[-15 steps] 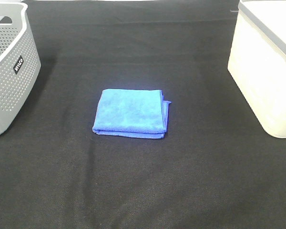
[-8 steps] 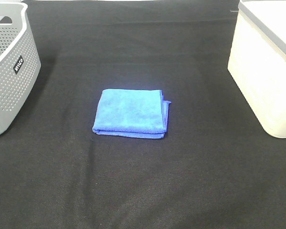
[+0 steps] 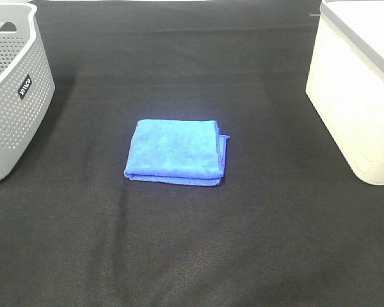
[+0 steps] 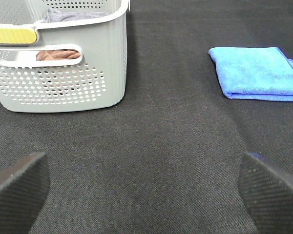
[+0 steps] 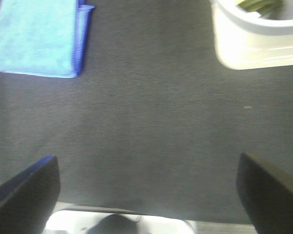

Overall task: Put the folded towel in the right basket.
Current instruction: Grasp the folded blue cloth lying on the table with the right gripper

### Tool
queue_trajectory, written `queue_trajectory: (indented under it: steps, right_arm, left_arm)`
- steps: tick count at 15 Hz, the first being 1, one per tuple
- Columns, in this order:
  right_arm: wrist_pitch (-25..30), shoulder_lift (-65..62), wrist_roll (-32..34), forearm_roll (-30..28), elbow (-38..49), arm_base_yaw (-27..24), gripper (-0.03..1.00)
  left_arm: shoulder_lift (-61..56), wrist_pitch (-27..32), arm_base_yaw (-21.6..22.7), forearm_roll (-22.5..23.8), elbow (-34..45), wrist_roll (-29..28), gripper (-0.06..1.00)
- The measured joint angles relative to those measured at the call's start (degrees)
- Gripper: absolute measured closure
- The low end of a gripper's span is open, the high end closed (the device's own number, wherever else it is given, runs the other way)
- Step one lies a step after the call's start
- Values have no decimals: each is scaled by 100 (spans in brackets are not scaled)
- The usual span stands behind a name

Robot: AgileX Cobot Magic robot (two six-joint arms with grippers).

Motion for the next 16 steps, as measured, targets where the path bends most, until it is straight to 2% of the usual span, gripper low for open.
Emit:
queue_trajectory:
  steps: [2,5,6,7,8,11,13,16]
  right_arm:
    - [-155,138,-57,206,0,0,2]
    - [-447,1049,-647,1484,-246,6,3]
    - [-716,1856,-751,1776,-573,304,3]
    - [-888,2349,-751,1816,-773,602,3]
    - [-888,2349,-751,1816,-773,602,3]
    - [-1140,3741,-751,2057,-1501,1255,3]
    - [-1243,4515,-751,2126,-2017,1301,3]
    - [-1627,5500,-796,2126,-2257,1301,3]
  left_arm:
    - [0,0,0,0,0,0,-3]
    - [0,0,0,0,0,0,-3]
    - [0,0,0,0,0,0,-3]
    - [0,0,0,0,0,0,-3]
    - [0,0,0,0,0,0,-3]
    - [0,0,0,0,0,0,-3]
    - [0,0,0,0,0,0,-3]
    - [0,0,0,0,0,0,-3]
